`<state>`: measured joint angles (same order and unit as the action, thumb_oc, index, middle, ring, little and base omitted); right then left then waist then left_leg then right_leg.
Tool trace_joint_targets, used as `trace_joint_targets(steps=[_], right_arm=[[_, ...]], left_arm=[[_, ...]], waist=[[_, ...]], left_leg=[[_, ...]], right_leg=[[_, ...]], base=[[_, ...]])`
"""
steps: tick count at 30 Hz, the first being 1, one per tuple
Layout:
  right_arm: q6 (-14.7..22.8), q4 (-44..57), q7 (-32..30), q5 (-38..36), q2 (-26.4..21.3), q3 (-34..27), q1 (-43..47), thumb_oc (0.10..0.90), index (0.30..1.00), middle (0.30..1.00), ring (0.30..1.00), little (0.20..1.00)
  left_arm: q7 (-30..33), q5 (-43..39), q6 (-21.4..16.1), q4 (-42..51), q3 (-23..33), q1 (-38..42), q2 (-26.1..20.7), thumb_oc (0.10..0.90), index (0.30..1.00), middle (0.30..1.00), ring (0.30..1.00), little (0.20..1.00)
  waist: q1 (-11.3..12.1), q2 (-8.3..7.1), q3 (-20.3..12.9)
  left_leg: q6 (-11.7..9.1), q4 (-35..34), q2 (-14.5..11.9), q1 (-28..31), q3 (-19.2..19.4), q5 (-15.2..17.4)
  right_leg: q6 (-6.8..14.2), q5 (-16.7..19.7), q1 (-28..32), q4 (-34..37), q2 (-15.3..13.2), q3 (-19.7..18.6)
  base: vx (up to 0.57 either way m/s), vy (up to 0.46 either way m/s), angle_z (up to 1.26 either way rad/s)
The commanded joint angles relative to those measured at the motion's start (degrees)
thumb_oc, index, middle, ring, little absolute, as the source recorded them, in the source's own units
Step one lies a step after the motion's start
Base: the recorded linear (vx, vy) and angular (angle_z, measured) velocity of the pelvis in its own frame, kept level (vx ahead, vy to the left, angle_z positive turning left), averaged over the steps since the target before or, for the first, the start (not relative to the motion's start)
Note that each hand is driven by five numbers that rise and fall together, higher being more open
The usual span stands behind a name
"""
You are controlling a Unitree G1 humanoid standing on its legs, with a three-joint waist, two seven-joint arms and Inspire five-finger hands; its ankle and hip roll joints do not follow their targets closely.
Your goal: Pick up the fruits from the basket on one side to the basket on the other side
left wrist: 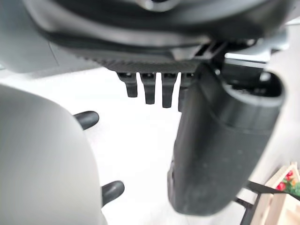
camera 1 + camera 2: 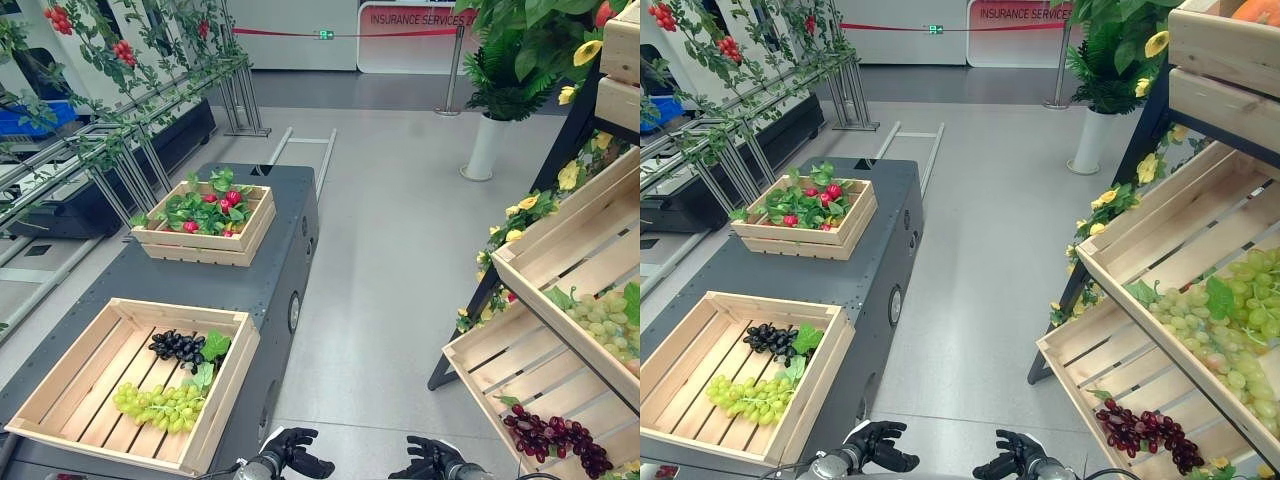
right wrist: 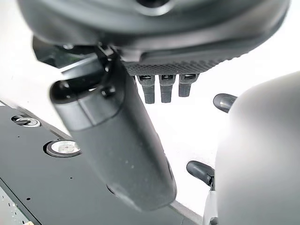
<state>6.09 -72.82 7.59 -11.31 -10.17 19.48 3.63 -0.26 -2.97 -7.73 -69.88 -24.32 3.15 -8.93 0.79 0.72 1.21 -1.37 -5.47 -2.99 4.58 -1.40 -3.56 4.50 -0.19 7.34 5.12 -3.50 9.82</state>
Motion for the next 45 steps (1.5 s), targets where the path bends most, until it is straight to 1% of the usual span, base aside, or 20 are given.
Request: trace_joint_targets(steps=[1,7,10,13,16,19,21,25,28,32,36,39,40,41,42,43,44,45], right_arm=[[1.11,-2.23,-1.63,1.54,1.53,2.52,3.09,0.8,0.9,0.9,0.9,0.9],[0.92,-2.15,-2.26,1.43,1.51,2.56,2.99,0.8,0.9,0.9,0.9,0.9],[1.9,-2.0,-2.15,1.75,1.51,2.78,3.0,0.8,0.9,0.9,0.9,0.9],[3.12,-1.31,-3.59,1.23,1.12,3.23,3.81,0.8,0.9,0.9,0.9,0.9],[4.53,-0.71,-5.42,1.59,0.54,3.52,4.71,0.8,0.9,0.9,0.9,0.9],[4.49,-0.51,-6.73,2.85,0.52,3.64,4.55,0.8,0.9,0.9,0.9,0.9],[3.52,-0.58,-7.15,3.87,0.68,3.82,4.25,0.8,0.9,0.9,0.9,0.9],[2.65,-1.16,-7.11,4.26,1.15,4.01,3.78,0.8,0.9,0.9,0.9,0.9],[1.76,-1.57,-8.41,4.19,1.82,4.2,3.53,0.8,0.9,0.9,0.9,0.9],[0.99,-1.88,-9.09,3.31,1.87,3.87,3.86,0.8,0.9,0.9,0.9,0.9],[0.57,-1.9,-7.91,3.47,1.56,3.56,3.89,0.8,0.9,0.9,0.9,0.9],[-0.43,-1.65,-6.56,4.62,0.99,3.41,3.85,0.8,0.9,0.9,0.9,0.9],[-0.89,-1.21,-5.29,5.85,0.38,3.42,3.85,0.8,0.9,0.9,0.9,0.9],[-0.94,-1.08,-5.08,5.98,0.17,3.47,3.91,0.8,0.9,0.9,0.9,0.9],[-1.73,-0.79,-4.26,6.8,-0.48,3.8,3.97,0.8,0.9,0.9,0.9,0.9],[-2.58,-0.68,-3.95,7.07,-0.92,3.94,4.03,0.8,0.9,0.9,0.9,0.9],[-3.22,-0.67,-3.91,7.35,-1.15,4.0,4.05,0.8,0.9,0.9,0.9,0.9],[-4.62,-0.97,-4.78,6.99,-1.59,3.8,4.27,0.8,0.9,0.9,0.9,0.9]], left_arm=[[1.43,2.02,-1.82,-4.82,-1.67,2.12,0.55,0.8,0.9,0.9,0.9,0.9],[1.57,2.09,-1.5,-4.71,-1.83,2.1,0.55,0.8,0.9,0.9,0.9,0.9],[1.64,1.98,-0.98,-4.6,-2.02,2.24,0.62,0.8,0.9,0.9,0.9,0.9],[2.47,1.73,-1.04,-4.36,-2.55,2.9,0.51,0.8,0.9,0.9,0.9,0.9],[4.83,1.41,-1.62,-4.11,-3.1,3.84,0.47,0.8,0.9,0.9,0.9,0.9],[6.21,1.85,-2.17,-3.97,-3.01,3.65,0.48,0.8,0.9,0.9,0.9,0.9],[6.81,2.47,-2.28,-3.84,-2.94,3.33,0.52,0.8,0.9,0.9,0.9,0.9],[7.34,3.33,-1.28,-4.17,-2.63,2.75,0.62,0.8,0.9,0.9,0.9,0.9],[7.68,4.4,-1.11,-4.17,-2.51,2.48,0.51,0.8,0.9,0.9,0.9,0.9],[7.15,5.17,-0.4,-3.99,-3.15,2.91,0.18,0.8,0.9,0.9,0.9,0.9],[7.96,5.52,-1.35,-3.46,-3.34,2.97,-0.1,0.8,0.9,0.9,0.9,0.9],[11.55,6.77,-1.69,-2.8,-3.22,2.95,-0.05,0.8,0.9,0.9,0.9,0.9],[13.3,8.23,-2.23,-2.2,-3.26,3.21,-0.17,0.8,0.9,0.9,0.9,0.9],[13.71,8.24,-2.46,-2.13,-3.27,3.31,-0.27,0.8,0.9,0.9,0.9,0.9],[14.97,7.18,-3.06,-1.8,-3.15,3.6,-0.65,0.8,0.9,0.9,0.9,0.9],[14.89,6.68,-3.61,-1.77,-2.84,3.72,-0.96,0.8,0.9,0.9,0.9,0.9],[14.64,6.34,-3.8,-1.74,-2.61,3.81,-1.12,0.8,0.9,0.9,0.9,0.9],[13.22,7.37,-4.07,-1.6,-2.18,4.3,-1.4,0.8,0.9,0.9,0.9,0.9]], waist=[[0.59,-1.71,2.69],[0.55,-1.58,2.76],[0.41,-1.43,3.1],[0.37,-0.99,3.95],[0.32,-0.54,4.81],[0.34,-0.43,4.79],[0.5,-0.42,4.58],[1.07,-0.5,4.19],[1.51,-0.5,3.83],[1.49,0.14,3.99],[1.31,0.46,4.32],[1.36,0.53,4.95],[1.64,0.3,5.88],[1.74,0.23,6.15],[2.19,0.05,7.01],[2.44,0.0,7.43],[2.61,0.03,7.64],[2.91,0.43,8.01]], left_leg=[[1.43,0.47,2.66,1.9,1.01,3.1],[1.43,0.47,2.7,1.8,0.95,3.12],[1.42,0.47,2.68,1.76,0.99,3.06],[1.38,0.47,2.58,1.46,0.89,2.75],[1.41,0.47,2.61,1.11,0.55,2.62],[1.34,0.47,2.62,1.38,0.3,2.78],[1.29,0.47,2.59,1.5,0.02,2.86],[1.06,0.47,2.6,1.55,-0.54,2.81],[0.9,0.47,2.5,1.46,-0.53,2.67],[0.67,0.47,2.26,1.02,-0.38,2.12],[0.49,0.47,2.23,1.11,-0.2,1.9],[-0.14,1.1,2.08,0.97,0.28,1.13],[-0.42,3.47,2.59,-0.49,-0.11,1.03],[-0.47,4.34,2.81,-1.04,-0.33,1.09],[-0.6,6.84,3.54,-2.75,-1.17,1.39],[-0.68,7.92,3.85,-3.67,-1.47,1.51],[-0.76,8.0,3.81,-4.03,-1.31,1.37],[-1.3,6.32,2.63,-4.63,1.14,0.01]], right_leg=[[-0.75,3.1,0.12,-0.25,-0.7,-1.96],[-0.72,3.08,-0.02,-0.28,-0.73,-1.9],[-0.79,3.02,-0.2,-0.49,-0.72,-1.96],[-0.88,2.95,-0.68,-0.99,-0.85,-1.82],[-1.03,2.95,-1.16,-1.17,-0.82,-1.74],[-1.08,2.8,-0.75,-0.95,-0.88,-1.53],[-1.16,2.62,-0.46,-0.8,-0.86,-1.39],[-1.17,2.47,0.03,-0.42,-0.87,-0.77],[-1.19,2.37,0.23,-0.19,-0.91,-0.16],[-1.49,2.22,-0.08,-0.34,-0.62,-0.03],[-1.8,2.09,-0.17,-0.43,-0.33,-0.26],[-2.2,2.12,-0.36,-0.89,-0.31,-0.24],[-2.37,2.31,-0.57,-1.5,-0.67,-0.12],[-2.4,2.32,-0.7,-1.76,-0.81,-0.12],[-2.5,2.31,-0.96,-2.29,-1.26,-0.13],[-2.48,2.23,-1.06,-2.6,-1.54,0.12],[-2.46,2.15,-1.06,-2.73,-1.66,0.37],[-2.37,1.54,-0.79,-3.01,-1.89,2.08]], base=[[0.0,0.0,0.0],[0.0,0.0,0.0],[0.0,0.0,0.0],[-0.04,-0.005,0.0],[-0.06,-0.009,0.0],[0.01,-0.024,0.02],[0.01,-0.046,0.03],[0.02,-0.09,0.06],[0.02,-0.086,0.1],[-0.01,-0.06,0.03],[0.01,0.0,0.0],[0.01,0.003,0.0],[0.0,0.0,0.0],[-0.02,0.044,0.05],[-0.01,0.064,0.09],[0.0,0.085,0.14],[0.01,0.143,0.3],[0.02,0.137,0.33]])
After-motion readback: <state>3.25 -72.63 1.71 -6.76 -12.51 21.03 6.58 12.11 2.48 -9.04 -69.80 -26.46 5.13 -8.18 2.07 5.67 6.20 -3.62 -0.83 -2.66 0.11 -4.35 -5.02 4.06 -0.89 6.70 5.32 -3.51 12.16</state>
